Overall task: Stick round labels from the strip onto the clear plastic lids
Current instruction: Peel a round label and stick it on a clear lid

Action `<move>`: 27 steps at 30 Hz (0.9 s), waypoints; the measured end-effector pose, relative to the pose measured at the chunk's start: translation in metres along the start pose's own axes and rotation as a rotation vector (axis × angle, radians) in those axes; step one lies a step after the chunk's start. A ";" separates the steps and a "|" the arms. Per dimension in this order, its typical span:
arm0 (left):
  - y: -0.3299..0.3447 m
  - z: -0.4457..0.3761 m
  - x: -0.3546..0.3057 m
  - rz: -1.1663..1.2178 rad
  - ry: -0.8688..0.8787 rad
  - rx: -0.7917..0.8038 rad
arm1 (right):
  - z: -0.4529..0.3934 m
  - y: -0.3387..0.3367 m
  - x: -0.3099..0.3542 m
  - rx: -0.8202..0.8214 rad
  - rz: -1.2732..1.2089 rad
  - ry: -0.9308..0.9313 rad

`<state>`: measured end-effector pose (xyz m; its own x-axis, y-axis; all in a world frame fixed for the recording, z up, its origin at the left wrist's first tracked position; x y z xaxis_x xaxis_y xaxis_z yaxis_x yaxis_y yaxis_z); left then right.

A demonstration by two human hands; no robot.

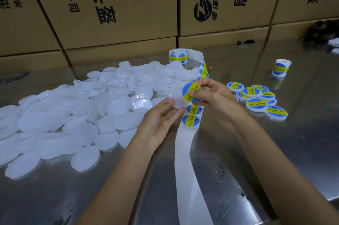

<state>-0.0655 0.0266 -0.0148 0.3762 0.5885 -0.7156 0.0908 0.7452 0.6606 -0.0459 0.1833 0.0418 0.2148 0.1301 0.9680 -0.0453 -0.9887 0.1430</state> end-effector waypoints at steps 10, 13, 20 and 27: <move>-0.001 -0.002 -0.007 -0.034 0.106 0.054 | -0.006 0.030 -0.021 -0.175 0.164 -0.090; 0.001 -0.002 -0.006 -0.045 0.102 0.053 | -0.005 0.032 -0.021 -0.183 0.177 -0.099; 0.002 -0.003 -0.005 -0.055 0.107 0.038 | -0.005 0.031 -0.021 -0.197 0.210 -0.136; 0.003 -0.003 -0.003 -0.064 0.100 0.029 | -0.006 0.030 -0.023 -0.216 0.255 -0.170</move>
<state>-0.0693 0.0279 -0.0118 0.2746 0.5694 -0.7748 0.1394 0.7737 0.6180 -0.0579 0.1513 0.0248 0.3282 -0.1500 0.9326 -0.3186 -0.9470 -0.0402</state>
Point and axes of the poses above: each hand's wrist, its own z-axis away from the middle knuckle, its own y-axis out of the palm, x = y × z, the point moved 5 cm from there along -z, towards the middle knuckle, and after that the axes turned 6 degrees about -y, right-handed, at the moved point
